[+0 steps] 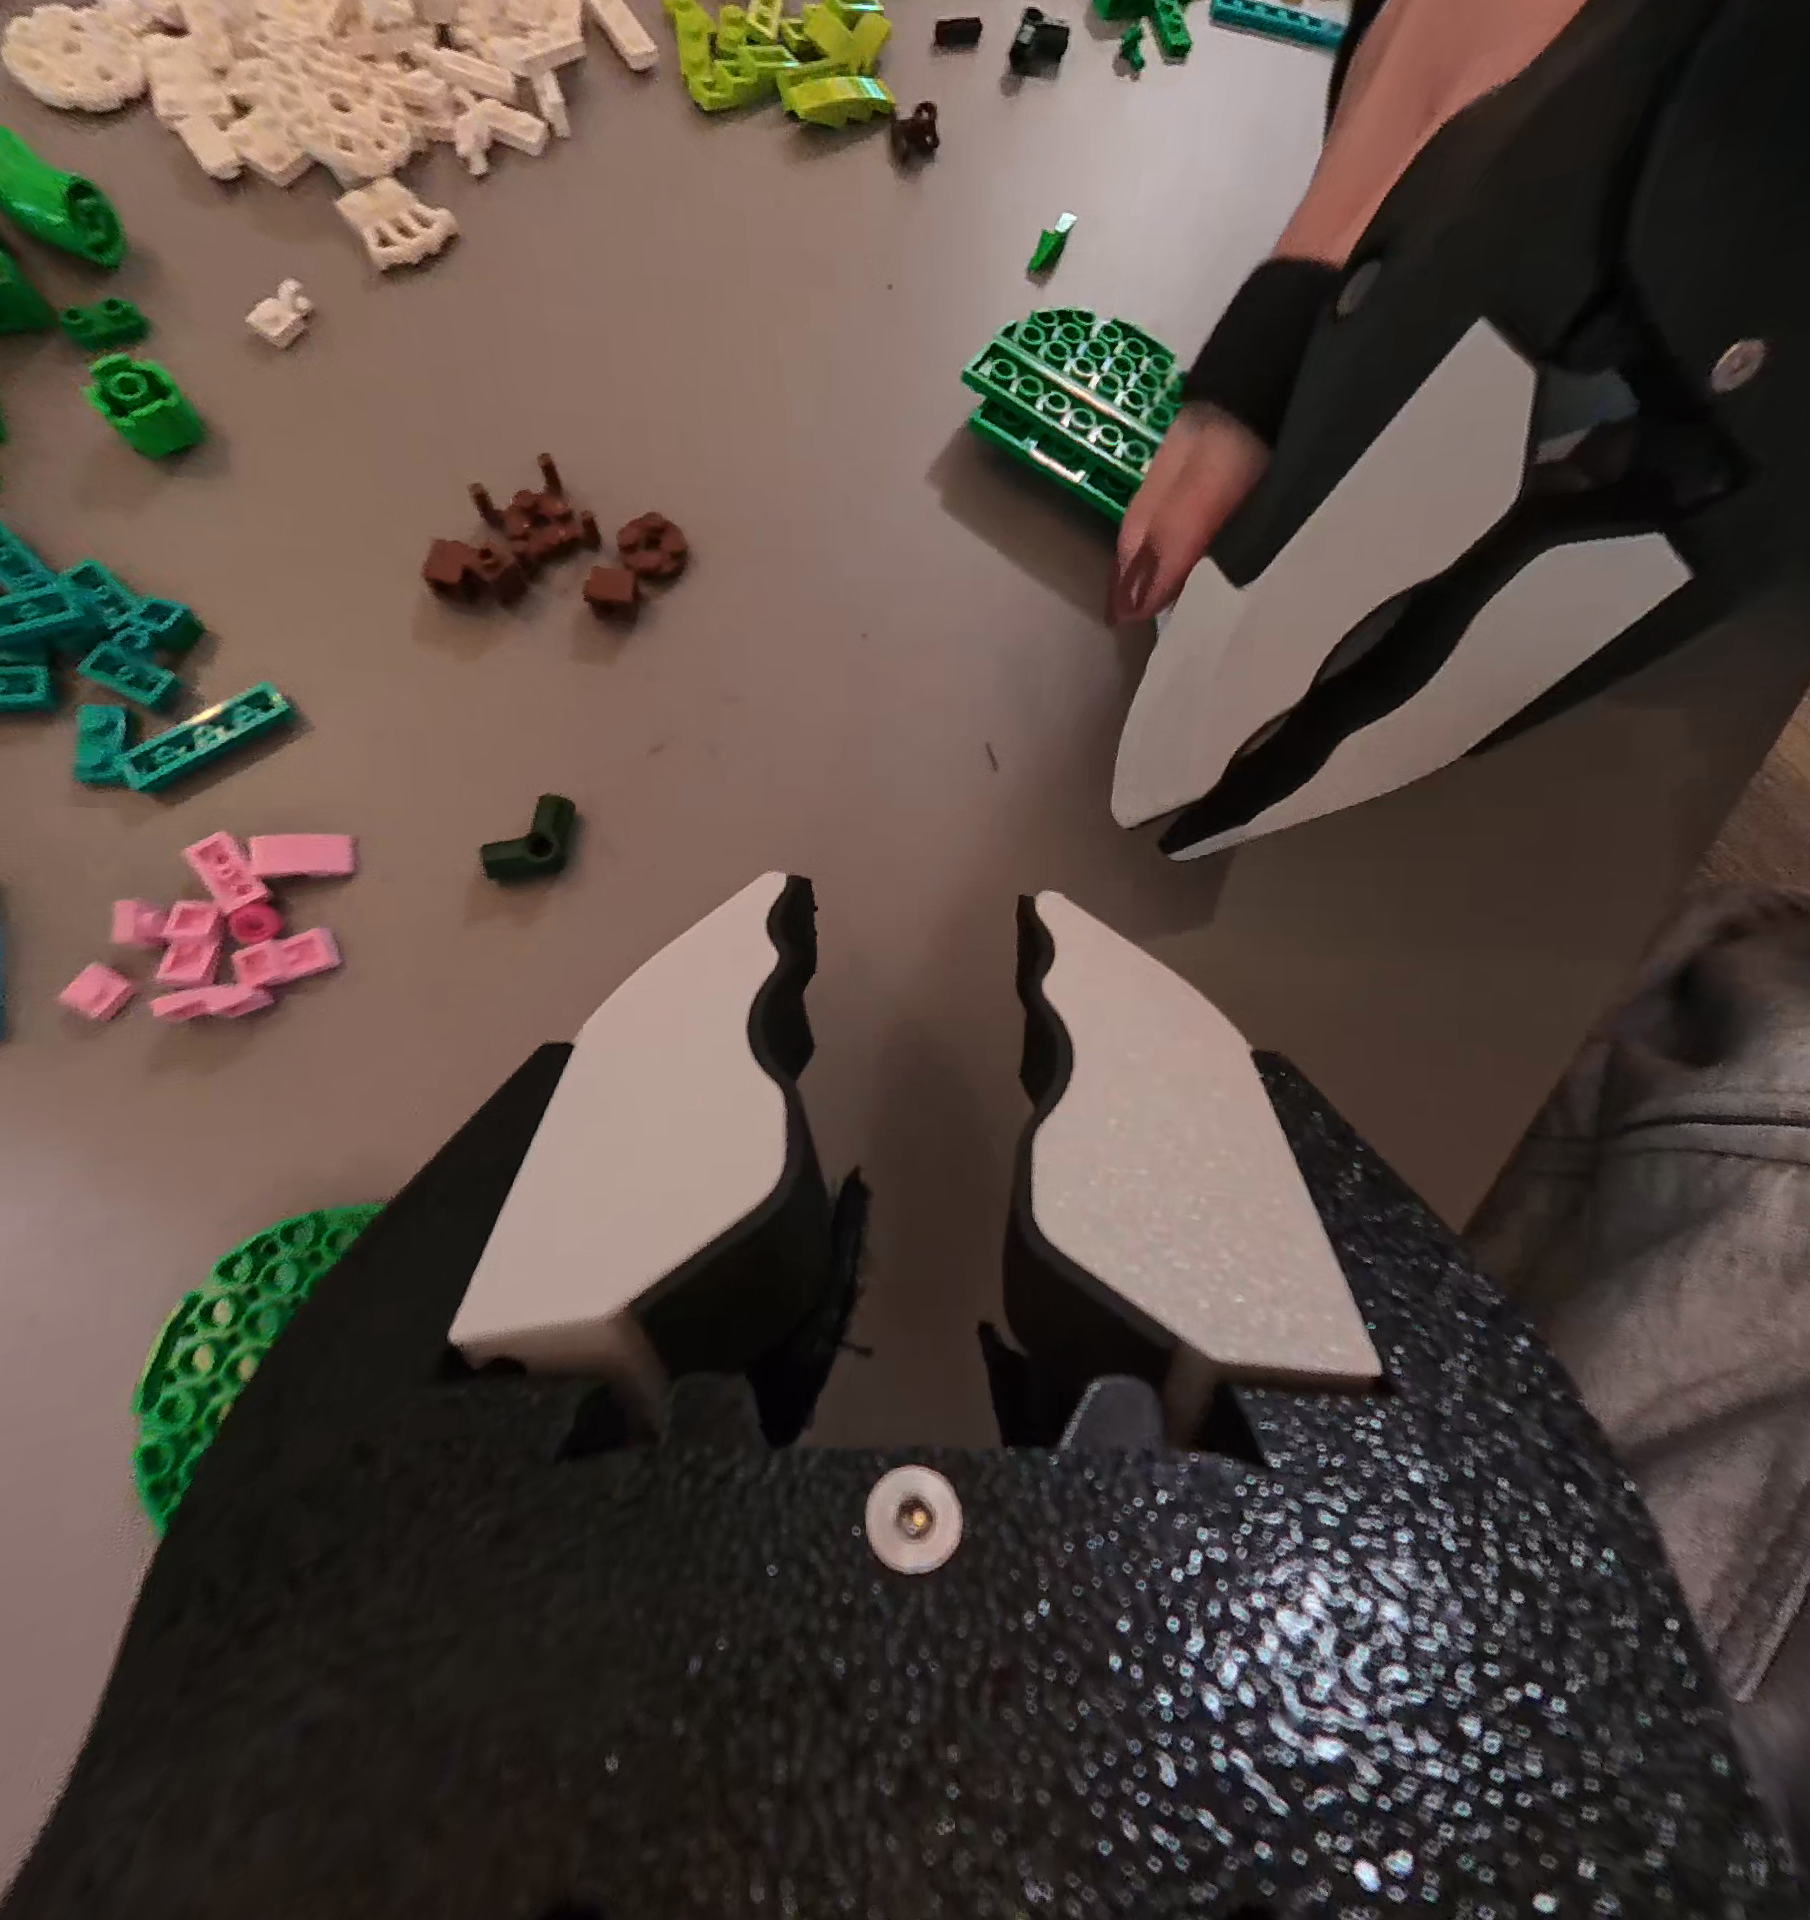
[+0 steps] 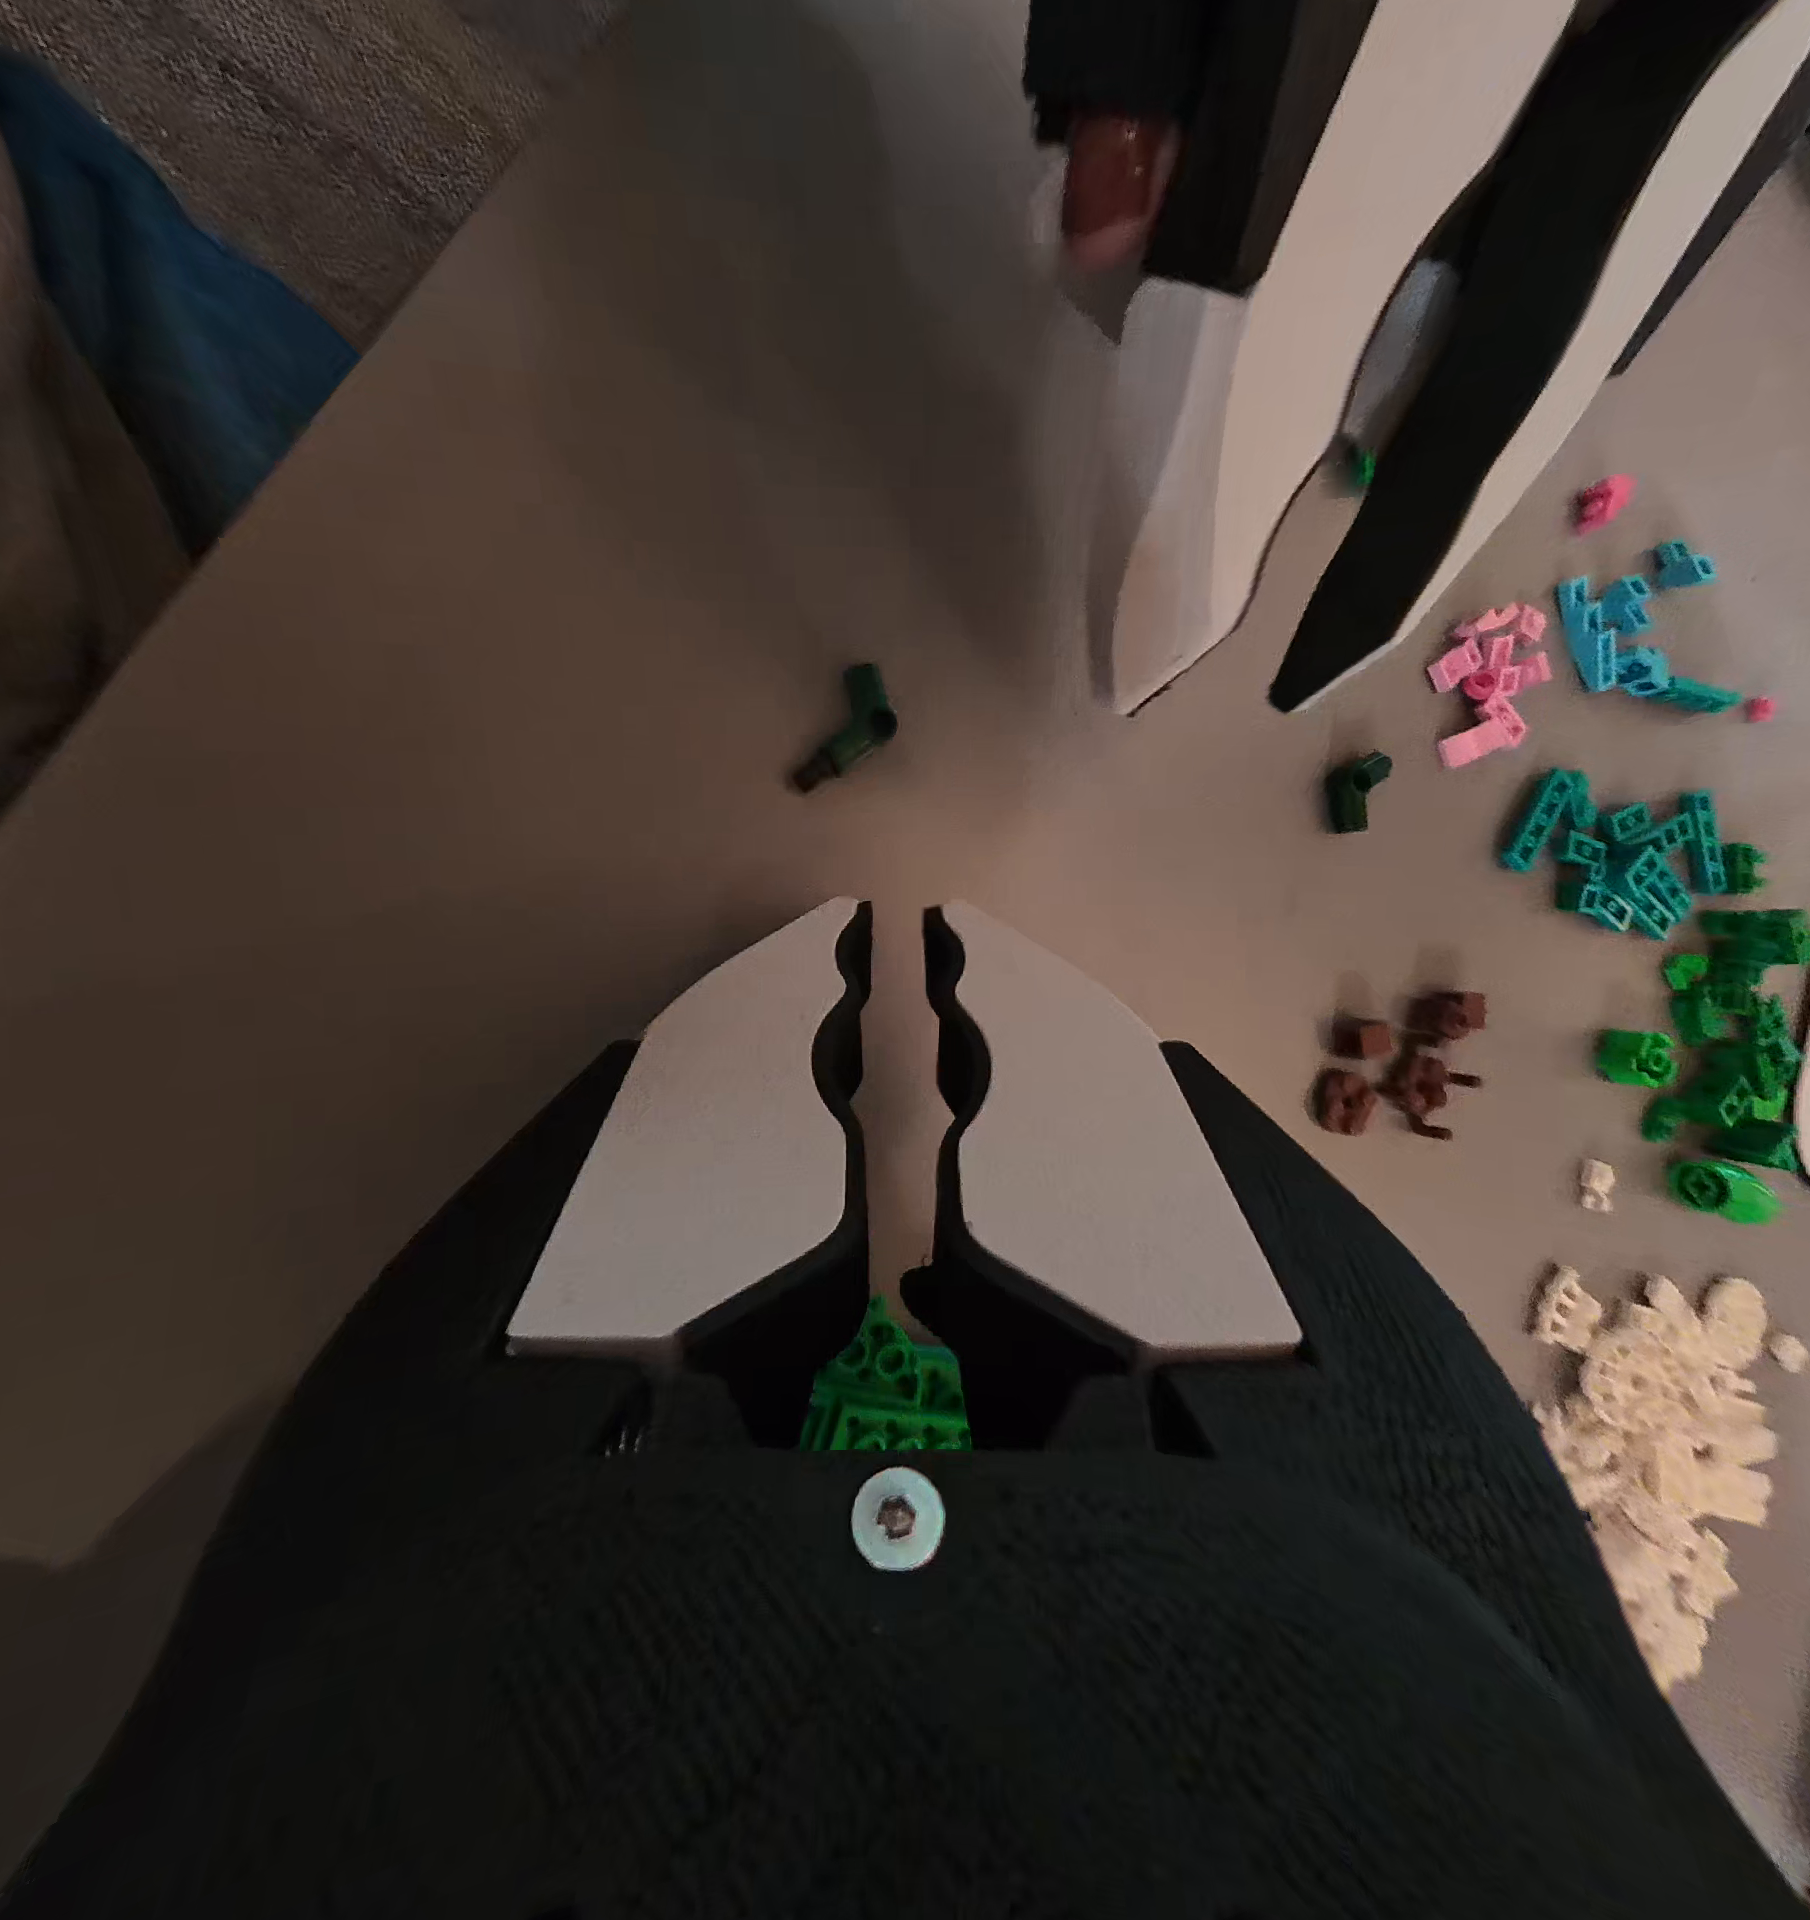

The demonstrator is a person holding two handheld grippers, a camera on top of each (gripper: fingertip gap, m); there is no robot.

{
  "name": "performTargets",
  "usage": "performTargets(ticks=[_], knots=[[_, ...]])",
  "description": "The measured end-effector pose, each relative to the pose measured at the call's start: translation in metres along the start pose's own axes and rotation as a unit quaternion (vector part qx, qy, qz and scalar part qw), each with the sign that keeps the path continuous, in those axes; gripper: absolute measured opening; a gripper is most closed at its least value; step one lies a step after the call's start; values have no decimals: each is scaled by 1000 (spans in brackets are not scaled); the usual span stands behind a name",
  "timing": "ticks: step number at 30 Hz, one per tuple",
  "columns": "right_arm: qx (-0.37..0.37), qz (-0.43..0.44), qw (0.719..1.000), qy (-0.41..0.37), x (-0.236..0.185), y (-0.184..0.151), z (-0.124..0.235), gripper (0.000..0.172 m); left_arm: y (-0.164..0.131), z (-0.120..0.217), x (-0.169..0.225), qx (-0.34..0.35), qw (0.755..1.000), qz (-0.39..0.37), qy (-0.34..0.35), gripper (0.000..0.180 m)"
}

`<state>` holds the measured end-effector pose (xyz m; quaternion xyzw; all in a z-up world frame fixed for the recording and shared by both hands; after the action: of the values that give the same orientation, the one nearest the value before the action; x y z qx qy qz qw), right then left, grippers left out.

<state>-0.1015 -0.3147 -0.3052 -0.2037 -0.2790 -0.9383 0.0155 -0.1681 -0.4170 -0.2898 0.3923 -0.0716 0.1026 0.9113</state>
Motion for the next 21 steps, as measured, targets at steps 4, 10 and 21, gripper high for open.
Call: performTargets(ticks=[4, 10, 21], knots=[[-32, 6, 999, 1, 1, 1, -13, 0, -2, 9, -2, 3, 1000, 9, 13, 34], [-11, -172, 985, 28, 8, 15, -20, 6, -18, 12, 3, -52, 998, -12, 15, 34], [-29, -271, 962, 22, -9, 23, -30, 22, -17, 19, -3, -45, 998, -4, 35, 33]])
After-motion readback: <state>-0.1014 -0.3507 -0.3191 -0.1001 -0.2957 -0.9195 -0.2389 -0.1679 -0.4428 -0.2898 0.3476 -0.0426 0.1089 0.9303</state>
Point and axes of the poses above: each gripper's, where its closed fingertips meet, z back along the fingers, y out of its top, x = y × z across the jaws, the point moved 6 cm from there along z, back along the fingers, and after that the axes turned 4 degrees about -y, right-handed, at the moved point
